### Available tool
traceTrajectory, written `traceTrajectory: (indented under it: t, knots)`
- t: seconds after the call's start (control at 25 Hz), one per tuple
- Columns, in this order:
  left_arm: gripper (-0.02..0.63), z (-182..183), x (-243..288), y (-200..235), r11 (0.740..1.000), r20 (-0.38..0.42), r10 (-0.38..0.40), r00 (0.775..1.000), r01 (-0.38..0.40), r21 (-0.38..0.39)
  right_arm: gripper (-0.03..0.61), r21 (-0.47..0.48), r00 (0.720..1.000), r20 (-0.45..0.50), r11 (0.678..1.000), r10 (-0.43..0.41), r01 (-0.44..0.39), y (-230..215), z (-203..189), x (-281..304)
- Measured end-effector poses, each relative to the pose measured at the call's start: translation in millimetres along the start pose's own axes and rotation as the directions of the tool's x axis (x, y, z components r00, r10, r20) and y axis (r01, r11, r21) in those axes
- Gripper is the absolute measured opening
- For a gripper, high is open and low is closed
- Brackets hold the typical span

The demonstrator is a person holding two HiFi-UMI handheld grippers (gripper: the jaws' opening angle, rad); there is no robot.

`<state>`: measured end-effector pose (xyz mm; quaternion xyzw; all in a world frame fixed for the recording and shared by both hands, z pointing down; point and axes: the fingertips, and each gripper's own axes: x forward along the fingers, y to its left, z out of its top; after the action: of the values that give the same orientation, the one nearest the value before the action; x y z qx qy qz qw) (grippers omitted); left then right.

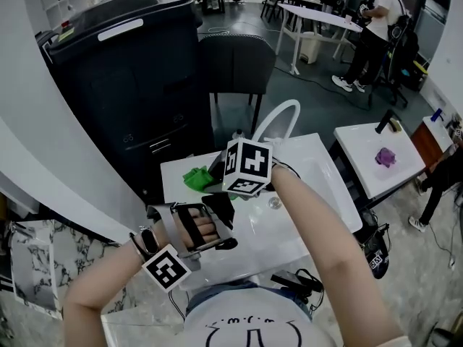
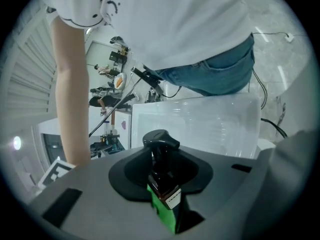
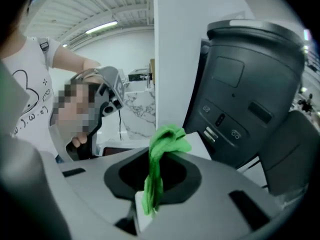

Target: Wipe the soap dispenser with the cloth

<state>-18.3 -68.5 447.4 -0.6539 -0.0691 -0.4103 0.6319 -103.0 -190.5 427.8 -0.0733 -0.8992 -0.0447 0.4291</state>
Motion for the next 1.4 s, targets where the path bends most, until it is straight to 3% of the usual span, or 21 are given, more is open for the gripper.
traceTrajectory:
  t: [0.08,0.16,0.24,0.32,0.48,0.64,0.76,0.92,1.0,1.08,1.24,1.4]
  knots:
    - [0.103,-3,-3,0,0.994,0.018,-0.003,1.0,0.005,-0.113,0.049,0.073,0.989,0.138,0.996,-0.06,0.051,-12,8,-17]
    - [0.103,-5,-7,8,0.959,0.054,0.038,0.998,-0.021,-0.284,0.049,0.149,0.956,0.268,0.985,-0.119,0.081,-21,13,-38]
    - [0.103,-11,-11,14,0.891,0.073,0.086,0.994,-0.044,-0.452,0.049,0.206,0.913,0.372,0.974,-0.167,0.094,-26,15,-57]
    - [0.103,-23,-13,18,0.796,0.075,0.13,0.989,-0.059,-0.603,0.049,0.252,0.869,0.455,0.964,-0.197,0.086,-28,14,-73]
    - [0.103,-53,-14,26,0.569,0.035,0.227,0.973,-0.103,-0.816,0.049,0.331,0.801,0.546,0.942,-0.244,0.061,-30,2,-93]
    - [0.101,-87,-24,32,0.3,-0.07,0.322,0.944,-0.172,-0.938,0.049,0.389,0.758,0.558,0.913,-0.337,0.119,-26,-20,-105]
    - [0.097,-115,-39,35,0.086,-0.167,0.382,0.909,-0.214,-0.973,0.049,0.449,0.682,0.606,0.884,-0.41,0.132,-21,-32,-120]
    - [0.094,-146,-61,36,-0.242,-0.283,0.466,0.838,-0.187,-0.952,0.051,0.494,0.571,0.7,0.868,-0.429,0.046,-2,-37,-135]
    - [0.092,-159,-70,37,-0.364,-0.337,0.487,0.806,-0.163,-0.917,0.051,0.503,0.539,0.721,0.864,-0.436,0.027,5,-37,-136]
    - [0.092,-167,-75,38,-0.425,-0.385,0.489,0.783,-0.171,-0.889,0.051,0.52,0.51,0.726,0.854,-0.462,0.033,10,-37,-134]
    - [0.092,-173,-77,44,-0.502,-0.458,0.469,0.755,-0.199,-0.842,0.051,0.588,0.462,0.702,0.807,-0.543,0.055,12,-43,-130]
    - [0.092,-174,-83,52,-0.599,-0.527,0.471,0.707,-0.182,-0.78,0.051,0.636,0.456,0.664,0.768,-0.592,0.072,9,-52,-123]
